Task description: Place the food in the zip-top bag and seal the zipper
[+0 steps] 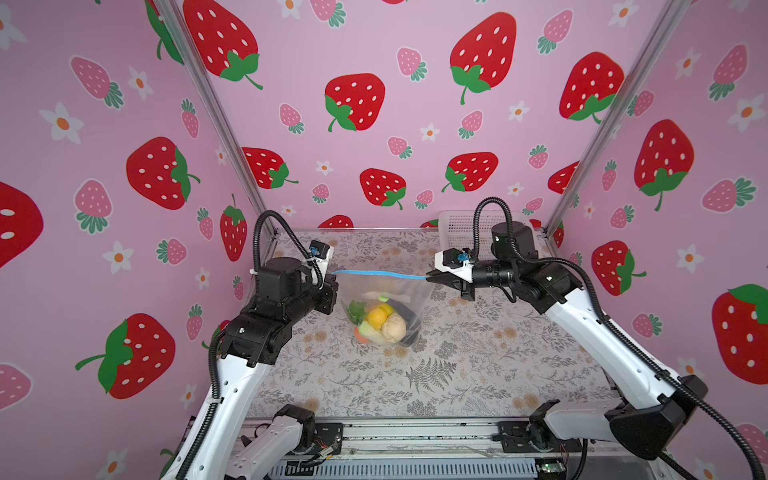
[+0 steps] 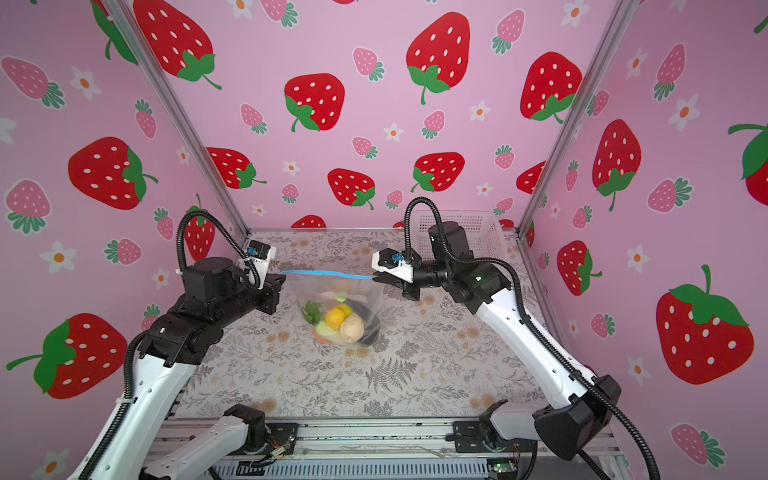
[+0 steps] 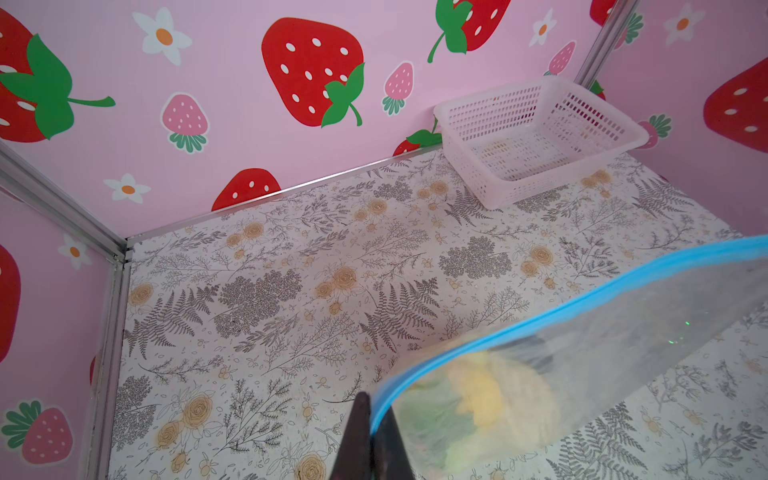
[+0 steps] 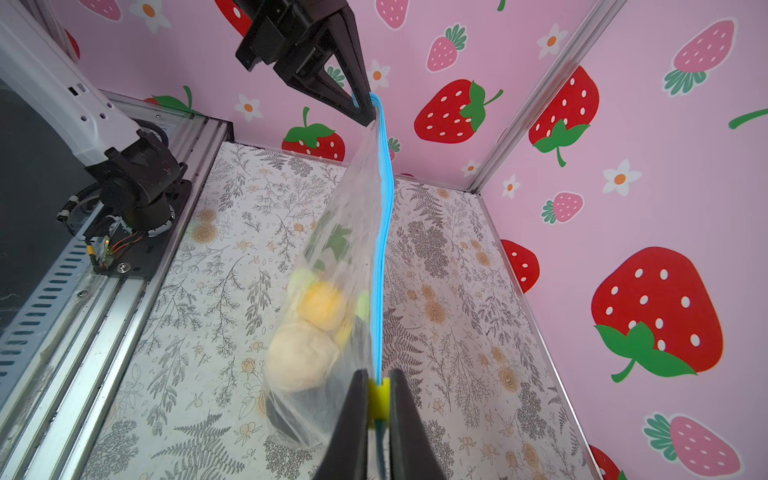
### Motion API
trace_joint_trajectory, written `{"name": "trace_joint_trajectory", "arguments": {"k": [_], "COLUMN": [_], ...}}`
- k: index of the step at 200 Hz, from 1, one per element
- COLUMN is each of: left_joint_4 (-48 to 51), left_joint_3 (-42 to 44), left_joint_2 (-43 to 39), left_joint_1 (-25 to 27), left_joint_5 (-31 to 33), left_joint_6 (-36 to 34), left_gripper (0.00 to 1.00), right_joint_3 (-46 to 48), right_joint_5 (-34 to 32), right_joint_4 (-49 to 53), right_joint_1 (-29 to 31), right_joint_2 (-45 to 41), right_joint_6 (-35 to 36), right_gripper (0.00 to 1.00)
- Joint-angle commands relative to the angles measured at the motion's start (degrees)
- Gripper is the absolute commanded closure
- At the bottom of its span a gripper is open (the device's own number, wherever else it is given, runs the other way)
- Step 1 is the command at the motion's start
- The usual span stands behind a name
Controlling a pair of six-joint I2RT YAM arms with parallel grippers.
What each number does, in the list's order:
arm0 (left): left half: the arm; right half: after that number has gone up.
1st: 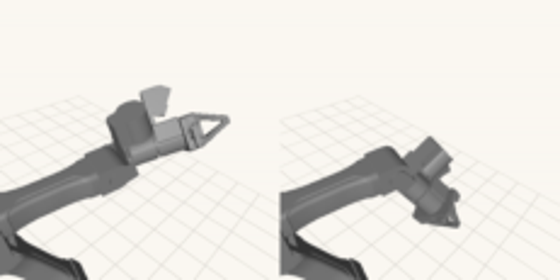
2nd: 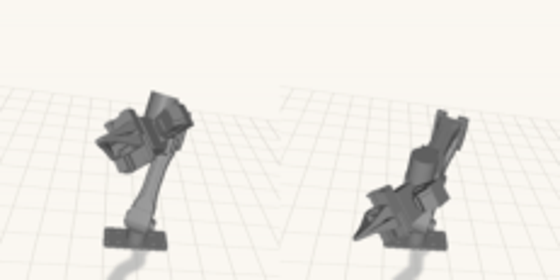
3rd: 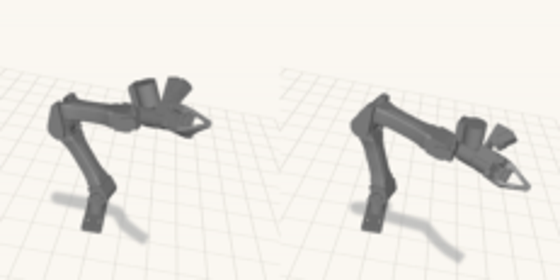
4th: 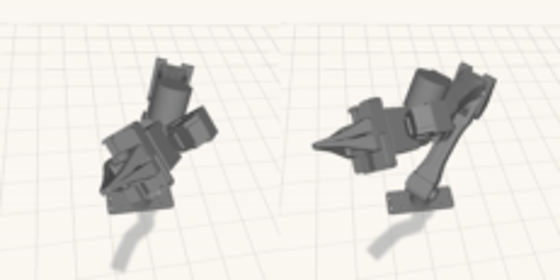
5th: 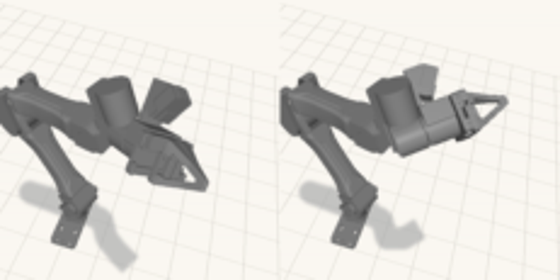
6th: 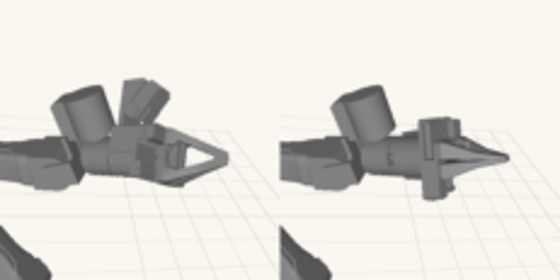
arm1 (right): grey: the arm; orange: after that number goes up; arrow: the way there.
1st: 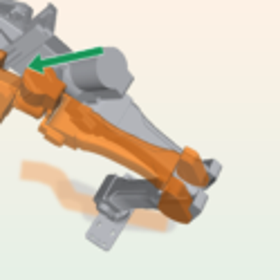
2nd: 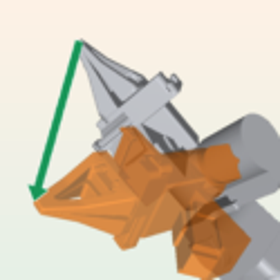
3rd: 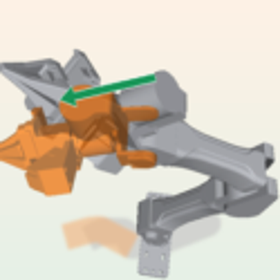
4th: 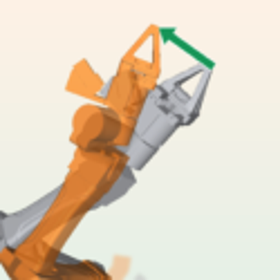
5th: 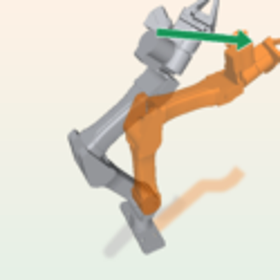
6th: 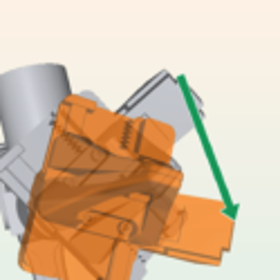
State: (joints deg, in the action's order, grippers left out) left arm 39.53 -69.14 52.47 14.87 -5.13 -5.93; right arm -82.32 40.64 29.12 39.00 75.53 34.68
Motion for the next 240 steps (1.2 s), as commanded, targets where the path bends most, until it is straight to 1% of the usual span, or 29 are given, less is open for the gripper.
{"name": "trace_joint_trajectory", "arguments": {"k": [1, 88, 150, 173, 191, 205, 224, 240], "left_joint_4": [1.66, 4.40, 9.83, 13.35, 14.64, 13.20, 9.28, 6.69], "left_joint_3": [-0.95, 2.40, 5.22, 4.43, 4.92, 7.85, 12.06, 13.66], "left_joint_2": [-1.59, -6.81, -13.69, -15.99, -16.27, -16.33, -15.30, -12.49], "left_joint_1": [-0.25, -0.20, -0.20, -0.23, -0.11, -0.11, -0.11, -0.20], "left_joint_5": [0.03, -0.24, 0.18, 0.81, 2.22, 3.71, 4.07, 4.20], "left_joint_6": [0.42, 1.19, 2.92, 3.67, 3.27, 2.93, 2.96, 2.55], "left_gripper": [1.00, 1.00, 1.00, 1.00, 1.00, 1.00, 1.00, 1.00], "right_joint_3": [1.22, 5.79, 8.49, 8.83, 10.29, 11.51, 12.07, 13.13], "right_joint_5": [-0.21, -3.56, -8.91, -9.10, -8.56, -8.49, -6.29, -4.15], "right_joint_4": [-1.50, -2.58, -3.58, -4.78, -5.81, -6.47, -7.02, -8.22], "right_joint_1": [1.10, 6.21, 16.11, 18.50, 18.52, 17.61, 14.37, 11.11], "right_joint_2": [-2.54, -6.75, -10.31, -10.98, -11.56, -11.29, -9.78, -8.47], "right_joint_6": [-0.97, -3.18, -5.24, -6.54, -7.74, -7.89, -7.72, -7.52], "right_gripper": [1.00, 1.00, 1.00, 1.00, 1.00, 1.00, 1.00, 1.00]}}
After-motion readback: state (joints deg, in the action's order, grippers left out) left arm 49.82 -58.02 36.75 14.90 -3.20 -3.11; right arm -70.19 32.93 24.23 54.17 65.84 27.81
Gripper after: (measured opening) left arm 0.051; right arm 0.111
